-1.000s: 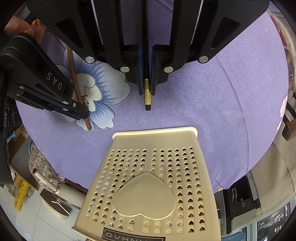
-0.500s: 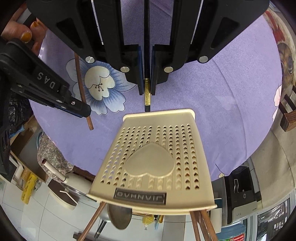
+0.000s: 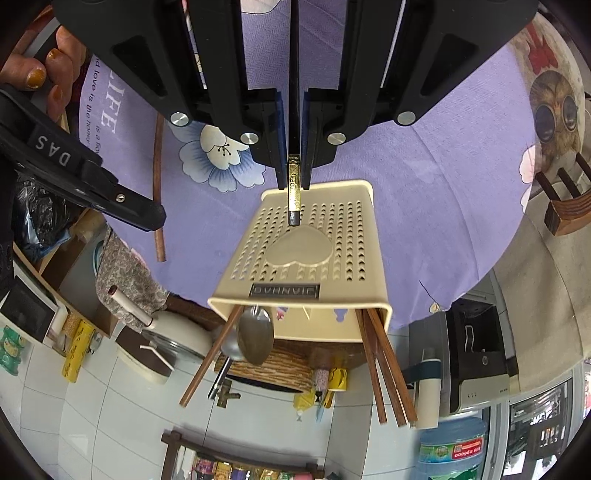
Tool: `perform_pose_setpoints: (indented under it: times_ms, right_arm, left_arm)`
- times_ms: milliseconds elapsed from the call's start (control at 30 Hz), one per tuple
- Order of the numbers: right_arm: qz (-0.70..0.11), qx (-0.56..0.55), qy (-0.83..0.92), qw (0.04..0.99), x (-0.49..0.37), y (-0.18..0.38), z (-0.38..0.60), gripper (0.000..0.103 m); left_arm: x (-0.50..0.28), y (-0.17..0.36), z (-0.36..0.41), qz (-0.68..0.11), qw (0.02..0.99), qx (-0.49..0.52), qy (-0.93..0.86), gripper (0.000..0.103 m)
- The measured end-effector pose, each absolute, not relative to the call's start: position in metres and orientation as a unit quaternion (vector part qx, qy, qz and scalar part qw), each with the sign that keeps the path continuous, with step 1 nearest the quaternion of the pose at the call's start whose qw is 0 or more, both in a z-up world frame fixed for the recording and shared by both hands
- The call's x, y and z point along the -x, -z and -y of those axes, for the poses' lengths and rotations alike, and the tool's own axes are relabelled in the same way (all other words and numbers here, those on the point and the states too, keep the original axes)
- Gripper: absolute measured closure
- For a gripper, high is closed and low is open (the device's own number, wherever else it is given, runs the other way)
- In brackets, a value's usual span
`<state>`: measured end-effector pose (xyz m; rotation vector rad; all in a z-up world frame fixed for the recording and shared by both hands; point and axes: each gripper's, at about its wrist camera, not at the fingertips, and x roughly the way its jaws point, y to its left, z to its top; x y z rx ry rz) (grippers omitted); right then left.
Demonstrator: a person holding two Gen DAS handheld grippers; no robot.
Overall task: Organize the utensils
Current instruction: 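Lift and carry both chopsticks to the cream holder, lowering them in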
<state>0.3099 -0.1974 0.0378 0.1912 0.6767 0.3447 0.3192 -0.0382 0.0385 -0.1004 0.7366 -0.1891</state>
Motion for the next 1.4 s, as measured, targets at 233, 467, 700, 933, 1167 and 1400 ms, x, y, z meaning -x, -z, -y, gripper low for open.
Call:
perform_pose_setpoints:
  times_ms: [233, 467, 700, 933, 1167, 1400]
  right_arm:
    - [-0.293, -0.077, -0.188, 0.934, -0.286, -0.072, 0.196, 0.096]
    - [-0.273, -0.073, -0.202, 0.938, -0.276, -0.091, 0.195, 0.096]
    - [-0.264, -0.063, -0.216, 0.938, -0.273, -0.099, 0.189, 0.096]
    - [-0.26, -0.056, -0.217, 0.939, -0.278, -0.109, 0.184, 0.096]
    - [-0.261, -0.051, -0.218, 0.939, -0.29, -0.129, 0.183, 0.096]
    - [-0.247, -0.024, -0.224, 0.943, -0.3, -0.182, 0.174, 0.096]
  left_arm:
    - [-0.307, -0.064, 0.032, -0.337, 0.934, 0.05, 0.105, 0.096]
    - [-0.294, -0.091, 0.026, -0.311, 0.943, 0.052, 0.11, 0.096]
    - [-0.286, -0.11, 0.021, -0.289, 0.95, 0.049, 0.107, 0.096]
    - [-0.29, -0.12, 0.018, -0.283, 0.952, 0.05, 0.103, 0.096]
    - [-0.305, -0.144, 0.013, -0.283, 0.951, 0.057, 0.109, 0.096]
    - [-0.317, -0.211, 0.005, -0.259, 0.956, 0.062, 0.119, 0.096]
